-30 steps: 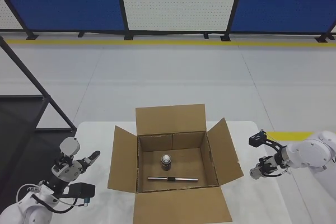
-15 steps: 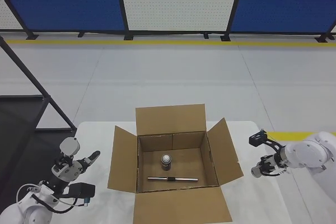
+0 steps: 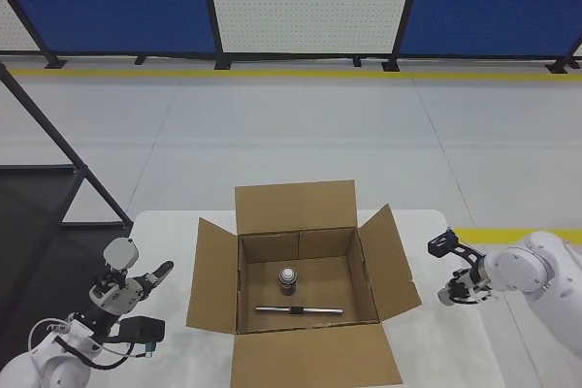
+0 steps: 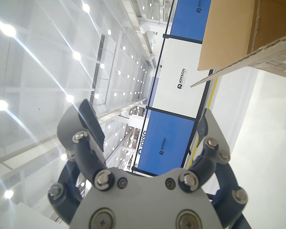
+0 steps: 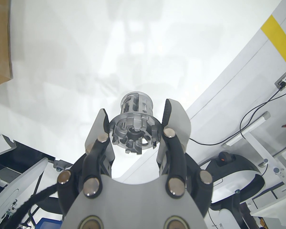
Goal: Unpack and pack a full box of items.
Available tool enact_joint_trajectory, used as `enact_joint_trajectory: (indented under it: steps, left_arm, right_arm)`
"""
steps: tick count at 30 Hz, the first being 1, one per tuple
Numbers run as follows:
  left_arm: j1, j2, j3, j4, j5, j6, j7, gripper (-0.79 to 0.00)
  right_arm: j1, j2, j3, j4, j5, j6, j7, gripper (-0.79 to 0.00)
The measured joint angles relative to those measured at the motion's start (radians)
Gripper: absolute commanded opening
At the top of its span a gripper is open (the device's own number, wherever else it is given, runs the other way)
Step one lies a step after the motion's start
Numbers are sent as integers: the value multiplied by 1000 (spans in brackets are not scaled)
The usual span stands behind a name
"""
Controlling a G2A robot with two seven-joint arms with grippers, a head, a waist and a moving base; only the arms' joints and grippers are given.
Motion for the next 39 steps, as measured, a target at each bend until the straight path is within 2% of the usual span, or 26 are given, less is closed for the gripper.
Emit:
enact_joint_trajectory:
  steps: [15, 19, 20, 21, 23, 25, 29, 31, 39]
  left_arm:
    - [0, 0, 0, 0, 0, 0, 0, 0]
    - [0, 0, 0, 0, 0, 0, 0, 0]
    - [0, 0, 0, 0, 0, 0, 0, 0]
    - [0, 0, 0, 0, 0, 0, 0, 0]
    - [0, 0, 0, 0, 0, 0, 0, 0]
    - [0, 0, 0, 0, 0, 0, 0, 0]
    - [0, 0, 0, 0, 0, 0, 0, 0]
    - [0, 0, 0, 0, 0, 0, 0, 0]
    - [0, 0, 0, 0, 0, 0, 0, 0]
  right_arm:
    - [36, -73, -55, 83, -87, 85, 14, -782]
    - [51, -93, -66, 120, -94, 80, 28, -730]
    - [55, -98, -68, 130, -94, 75, 29, -637]
    - [58, -102, -70, 139, -95, 72, 30, -600]
    - [65, -113, -75, 162, -94, 62, 32, -588]
    - [72, -123, -78, 184, -92, 51, 32, -536]
    - [82, -140, -83, 221, -89, 24, 29, -526]
    - [87, -147, -84, 238, -90, 12, 27, -477]
    - [97, -165, -82, 286, -94, -28, 19, -428]
